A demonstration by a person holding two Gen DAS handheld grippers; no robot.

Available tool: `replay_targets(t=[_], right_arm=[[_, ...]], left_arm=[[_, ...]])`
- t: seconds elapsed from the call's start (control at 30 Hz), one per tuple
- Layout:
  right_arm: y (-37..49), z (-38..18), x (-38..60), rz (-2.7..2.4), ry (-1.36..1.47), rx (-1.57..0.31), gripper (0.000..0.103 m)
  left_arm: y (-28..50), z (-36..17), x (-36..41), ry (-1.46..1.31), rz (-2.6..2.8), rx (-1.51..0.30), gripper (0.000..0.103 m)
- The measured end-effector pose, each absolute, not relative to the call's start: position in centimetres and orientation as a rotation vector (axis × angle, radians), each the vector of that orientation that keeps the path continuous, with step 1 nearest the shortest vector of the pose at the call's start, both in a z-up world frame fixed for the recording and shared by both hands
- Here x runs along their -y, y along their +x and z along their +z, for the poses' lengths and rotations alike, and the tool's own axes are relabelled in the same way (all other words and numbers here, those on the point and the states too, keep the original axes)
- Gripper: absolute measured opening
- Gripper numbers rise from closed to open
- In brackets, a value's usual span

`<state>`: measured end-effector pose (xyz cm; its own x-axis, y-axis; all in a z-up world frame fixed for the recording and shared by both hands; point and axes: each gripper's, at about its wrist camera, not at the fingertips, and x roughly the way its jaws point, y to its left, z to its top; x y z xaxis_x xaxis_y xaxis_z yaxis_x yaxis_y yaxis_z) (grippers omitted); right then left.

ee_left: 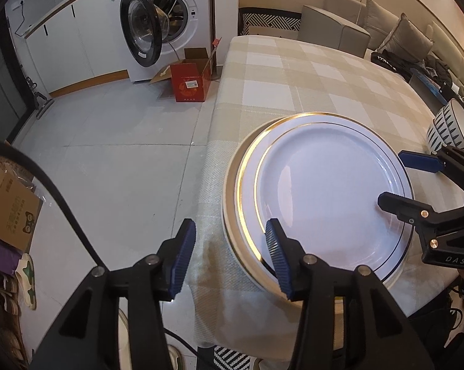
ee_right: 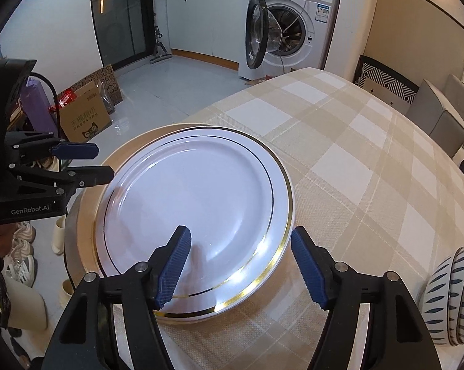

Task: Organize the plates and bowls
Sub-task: 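Lower the white plate onto the cream plate and open the left gripper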

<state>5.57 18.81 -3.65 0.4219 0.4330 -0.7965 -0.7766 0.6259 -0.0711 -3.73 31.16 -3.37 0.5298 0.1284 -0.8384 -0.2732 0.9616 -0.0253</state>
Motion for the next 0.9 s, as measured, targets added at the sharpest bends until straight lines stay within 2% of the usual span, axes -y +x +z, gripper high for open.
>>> replay_targets(t=[0.1, 0.23, 0.4, 0.77, 0.9], right_arm=[[5.3, -4.3, -19.4, 0.792, -0.513, -0.824, 0.079], [5.5, -4.7, -19.5, 0.817, -0.513, -0.836, 0.082], [6.5, -4.2, -17.7, 0.868, -0.378, -0.868, 0.087], [9.3, -6.1, -16.1, 0.894, -0.161, -0.984, 0.087], [9.0, -6.6, -16.9, 0.917, -0.175, -0.992, 0.078]], left_arm=[[-3.8, -3.6, -31.4, -0.166, 0.244, -0.987, 0.048], [-3.9, -3.8, -31.4, -0.175, 0.237, -0.989, 0.049], [-3.8, -3.9, -31.5, -0.186, 0.224, -0.982, 0.056], [-2.9, -5.3, -31.2, -0.253, 0.165, -0.992, 0.058], [-2.6, -5.3, -30.9, -0.269, 0.138, -0.988, 0.058]])
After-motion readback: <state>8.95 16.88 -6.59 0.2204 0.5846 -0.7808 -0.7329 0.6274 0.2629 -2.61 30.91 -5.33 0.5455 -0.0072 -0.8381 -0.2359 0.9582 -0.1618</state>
